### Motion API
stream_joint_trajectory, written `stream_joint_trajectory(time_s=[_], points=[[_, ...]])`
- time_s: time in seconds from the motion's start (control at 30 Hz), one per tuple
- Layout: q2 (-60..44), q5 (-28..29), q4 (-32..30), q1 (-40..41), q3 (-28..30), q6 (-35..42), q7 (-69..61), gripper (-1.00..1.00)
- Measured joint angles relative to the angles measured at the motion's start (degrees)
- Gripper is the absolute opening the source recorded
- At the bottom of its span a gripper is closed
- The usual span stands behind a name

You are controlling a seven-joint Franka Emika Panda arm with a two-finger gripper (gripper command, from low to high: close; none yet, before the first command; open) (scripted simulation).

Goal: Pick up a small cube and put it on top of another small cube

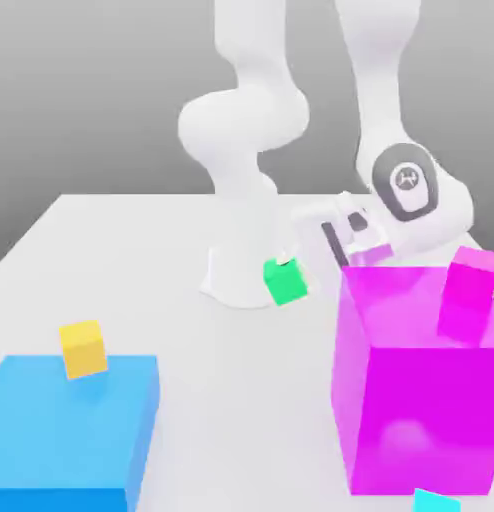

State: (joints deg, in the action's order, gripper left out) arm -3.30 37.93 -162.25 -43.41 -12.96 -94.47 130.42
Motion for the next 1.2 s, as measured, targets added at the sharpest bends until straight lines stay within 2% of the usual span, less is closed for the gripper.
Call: stream_joint_trajectory(time_s=[0.6,0.9,1.2], points=[[-3.5,25.5,6.1,-7.1,-1.7,51.5,18.2,-1.00],[-1.5,40.4,23.2,-7.5,-1.8,54.5,6.1,-1.00],[-2.4,36.1,33.7,-2.1,0.0,38.4,-15.1,-1.00]])
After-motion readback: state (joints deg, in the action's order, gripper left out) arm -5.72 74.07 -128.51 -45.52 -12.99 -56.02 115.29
